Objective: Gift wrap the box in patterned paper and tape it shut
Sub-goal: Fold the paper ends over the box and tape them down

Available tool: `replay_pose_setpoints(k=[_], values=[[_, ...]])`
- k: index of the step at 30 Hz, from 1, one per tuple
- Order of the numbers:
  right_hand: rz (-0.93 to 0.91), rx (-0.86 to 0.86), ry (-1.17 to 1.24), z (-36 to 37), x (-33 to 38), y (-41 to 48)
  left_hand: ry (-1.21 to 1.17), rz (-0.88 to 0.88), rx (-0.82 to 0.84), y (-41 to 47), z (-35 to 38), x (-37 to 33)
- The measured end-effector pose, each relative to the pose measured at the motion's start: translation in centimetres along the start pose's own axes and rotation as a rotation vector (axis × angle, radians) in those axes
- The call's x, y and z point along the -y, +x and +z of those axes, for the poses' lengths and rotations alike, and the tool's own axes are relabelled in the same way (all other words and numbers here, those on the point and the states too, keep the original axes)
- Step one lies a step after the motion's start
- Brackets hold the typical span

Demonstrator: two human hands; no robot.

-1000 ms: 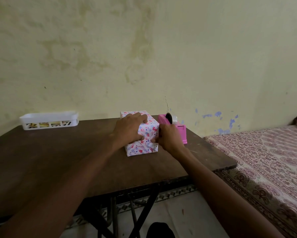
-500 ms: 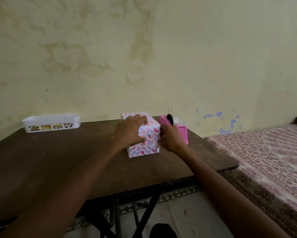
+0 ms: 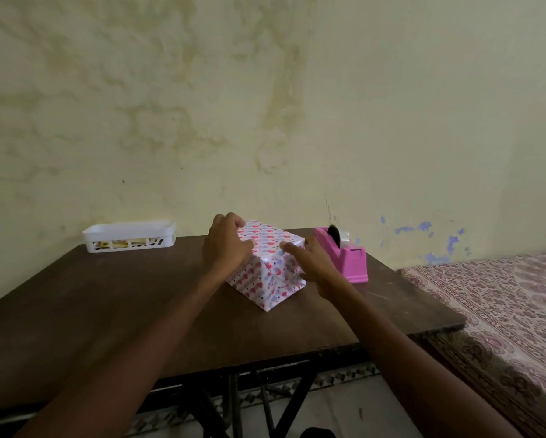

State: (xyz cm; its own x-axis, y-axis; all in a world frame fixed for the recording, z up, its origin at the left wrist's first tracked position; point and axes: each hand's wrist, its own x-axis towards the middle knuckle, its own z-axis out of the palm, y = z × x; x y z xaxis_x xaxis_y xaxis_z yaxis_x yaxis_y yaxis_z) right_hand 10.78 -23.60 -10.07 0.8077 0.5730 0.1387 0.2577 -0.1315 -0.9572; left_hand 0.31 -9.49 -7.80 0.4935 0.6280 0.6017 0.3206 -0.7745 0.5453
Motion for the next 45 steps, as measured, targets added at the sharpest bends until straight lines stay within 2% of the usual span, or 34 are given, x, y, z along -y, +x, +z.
replay_pose_setpoints(k=[4, 6, 9, 12, 15, 17, 23, 27, 30, 34, 42, 45], values=[[-0.065, 0.104, 0.123, 0.3, 0.2, 0.2, 0.067, -0.156, 0.047, 1.2, -2.7, 3.1], [-0.131, 0.185, 0.157, 0.2, 0.2, 0.0, -0.081, -0.264, 0.074, 1.5, -3.9, 4.4], [-0.204, 0.236, 0.182, 0.3, 0.5, -0.3, -0.351, -0.356, 0.229, 1.4, -5.7, 5.9], [-0.106, 0.17, 0.148, 1.5, 0.3, -0.7, -0.524, -0.419, 0.294, -0.6, -7.3, 7.4], [0.1, 0.219, 0.262, 3.2, -0.1, -2.0, -0.74, -0.507, 0.354, -2.9, -7.5, 8.5], [0.123, 0.229, 0.32, 3.9, -0.1, -2.3, -0.836, -0.511, 0.389, -3.9, -7.1, 8.7], [0.172, 0.197, 0.551, 5.4, -0.6, -2.4, -0.9, -0.548, 0.395, -4.9, -5.5, 8.2], [0.128, 0.198, 0.552, 5.2, -1.1, -2.4, -1.04, -0.551, 0.336, -5.5, -5.2, 8.3], [0.009, 0.229, 0.535, 4.2, -1.6, -2.4, -1.164, -0.537, 0.296, -4.9, -5.1, 9.2], [-0.079, 0.245, 0.455, 3.6, -1.4, -1.6, -1.118, -0.506, 0.296, -4.3, -5.1, 8.9], [0.01, 0.223, 0.514, 4.0, -2.9, -1.9, -1.033, -0.473, 0.292, -5.5, -3.7, 8.5], [-0.009, 0.248, 0.497, 4.6, -2.4, -2.3, -1.024, -0.498, 0.307, -5.2, -3.4, 8.8]])
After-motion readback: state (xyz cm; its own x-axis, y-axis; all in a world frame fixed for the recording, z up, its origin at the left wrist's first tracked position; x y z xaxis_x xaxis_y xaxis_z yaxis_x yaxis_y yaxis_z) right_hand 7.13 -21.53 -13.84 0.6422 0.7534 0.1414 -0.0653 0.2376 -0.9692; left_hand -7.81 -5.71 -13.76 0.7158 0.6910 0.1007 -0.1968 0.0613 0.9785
